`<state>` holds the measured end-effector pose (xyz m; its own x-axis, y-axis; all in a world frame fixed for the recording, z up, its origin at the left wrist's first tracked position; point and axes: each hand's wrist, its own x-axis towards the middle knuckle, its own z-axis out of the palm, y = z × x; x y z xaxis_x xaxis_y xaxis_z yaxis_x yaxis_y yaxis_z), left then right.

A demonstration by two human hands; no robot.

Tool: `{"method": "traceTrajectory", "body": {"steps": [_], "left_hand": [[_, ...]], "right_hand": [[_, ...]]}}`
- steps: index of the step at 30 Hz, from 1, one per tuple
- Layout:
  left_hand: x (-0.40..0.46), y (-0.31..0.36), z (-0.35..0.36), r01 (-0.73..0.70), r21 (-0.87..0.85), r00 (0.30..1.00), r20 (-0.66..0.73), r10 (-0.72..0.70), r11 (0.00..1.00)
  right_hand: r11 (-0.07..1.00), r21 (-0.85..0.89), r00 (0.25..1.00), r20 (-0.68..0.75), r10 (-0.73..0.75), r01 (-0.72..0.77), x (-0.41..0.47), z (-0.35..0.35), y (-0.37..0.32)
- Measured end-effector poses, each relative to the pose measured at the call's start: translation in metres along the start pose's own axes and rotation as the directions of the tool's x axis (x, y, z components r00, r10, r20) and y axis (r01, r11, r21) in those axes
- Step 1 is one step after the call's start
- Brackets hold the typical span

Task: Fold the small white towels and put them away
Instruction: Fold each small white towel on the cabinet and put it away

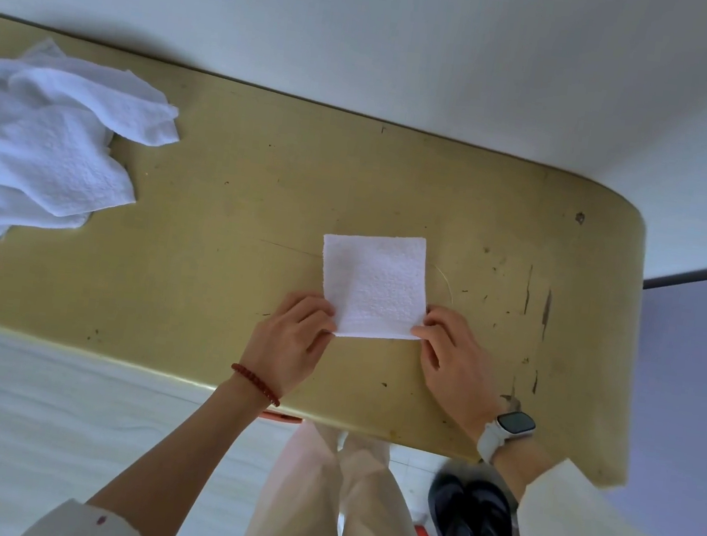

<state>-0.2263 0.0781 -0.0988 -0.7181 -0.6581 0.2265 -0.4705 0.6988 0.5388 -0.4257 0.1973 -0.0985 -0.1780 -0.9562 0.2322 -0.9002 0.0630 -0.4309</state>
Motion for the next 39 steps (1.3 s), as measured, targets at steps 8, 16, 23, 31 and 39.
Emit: {"method": "traceTrajectory", "body": {"steps": [8,16,23,31,39], "left_hand": [[0.03,0.008,-0.006,0.075,0.163,0.993,-0.103,-0.059,0.984],[0.054,0.016,0.021,0.109,0.48,0.913,0.298,-0.278,0.871],[0.052,0.007,0.02,0.117,0.478,0.847,0.409,-0.338,0.87],[0.059,0.011,-0.006,0.25,0.371,0.905,0.238,-0.352,0.894],[0.02,0.033,-0.016,-0.003,0.341,0.967,0.239,-0.084,0.94]], "right_hand": [[0.996,-0.074,0.998,-0.043,0.048,-0.051,0.03,-0.014,-0.005],[0.921,-0.39,0.934,0.33,0.136,0.003,0.071,0.023,-0.021],[0.933,-0.359,0.889,0.424,0.173,-0.01,0.067,0.025,-0.008],[0.957,-0.226,0.946,0.306,-0.11,0.184,0.039,0.0,-0.017],[0.871,-0.491,0.873,0.433,0.226,0.018,0.078,-0.029,0.004]]}}
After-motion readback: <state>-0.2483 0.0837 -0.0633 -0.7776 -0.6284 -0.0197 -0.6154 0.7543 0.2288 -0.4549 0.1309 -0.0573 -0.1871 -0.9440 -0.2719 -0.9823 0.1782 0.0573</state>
